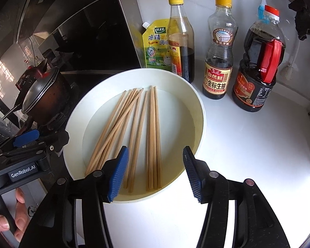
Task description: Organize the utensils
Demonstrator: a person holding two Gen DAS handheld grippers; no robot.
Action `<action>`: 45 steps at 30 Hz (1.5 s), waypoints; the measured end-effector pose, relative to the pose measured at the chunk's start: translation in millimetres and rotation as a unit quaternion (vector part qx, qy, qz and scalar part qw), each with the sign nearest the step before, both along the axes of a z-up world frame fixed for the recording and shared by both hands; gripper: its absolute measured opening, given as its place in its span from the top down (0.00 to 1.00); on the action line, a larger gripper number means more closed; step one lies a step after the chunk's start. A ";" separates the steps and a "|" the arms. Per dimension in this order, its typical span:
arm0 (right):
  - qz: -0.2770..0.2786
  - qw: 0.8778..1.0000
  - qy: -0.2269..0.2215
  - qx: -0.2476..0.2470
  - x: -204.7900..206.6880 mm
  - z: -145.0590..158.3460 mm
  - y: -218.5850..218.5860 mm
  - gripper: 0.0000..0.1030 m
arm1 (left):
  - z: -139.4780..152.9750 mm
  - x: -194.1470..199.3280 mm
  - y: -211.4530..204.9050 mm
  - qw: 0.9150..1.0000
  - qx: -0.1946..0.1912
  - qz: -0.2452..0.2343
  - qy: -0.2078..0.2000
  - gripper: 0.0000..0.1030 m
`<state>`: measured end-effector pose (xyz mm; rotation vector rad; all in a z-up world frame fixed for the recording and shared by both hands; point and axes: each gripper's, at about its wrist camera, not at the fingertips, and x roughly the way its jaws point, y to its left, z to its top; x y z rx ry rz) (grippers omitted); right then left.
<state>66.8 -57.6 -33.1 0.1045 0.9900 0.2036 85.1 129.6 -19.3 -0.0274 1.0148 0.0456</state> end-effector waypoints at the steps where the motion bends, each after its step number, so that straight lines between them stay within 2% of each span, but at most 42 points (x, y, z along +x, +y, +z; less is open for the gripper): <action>1: -0.001 1.000 -0.001 0.001 -1.5 1.0 -0.9 0.46 | 1.2 -1.5 -1.3 1.000 0.001 0.000 -0.001 0.11; 6: -0.002 1.000 -0.004 0.000 -7.2 5.4 -3.8 0.39 | 5.8 -8.5 -6.5 1.000 0.004 0.001 -0.004 0.10; 19: -0.010 1.000 -0.002 -0.005 -12.8 13.5 -7.7 0.35 | 13.8 -16.9 -2.0 1.000 -0.001 0.013 -0.004 0.07; 37: -0.007 1.000 -0.002 -0.008 -14.1 16.4 -6.9 0.34 | 18.4 -19.7 3.2 0.999 0.000 0.033 -0.002 0.07; 45: -0.001 1.000 0.001 -0.007 -13.3 15.3 -5.5 0.34 | 18.3 -21.3 -0.8 0.999 0.020 0.031 -0.001 0.07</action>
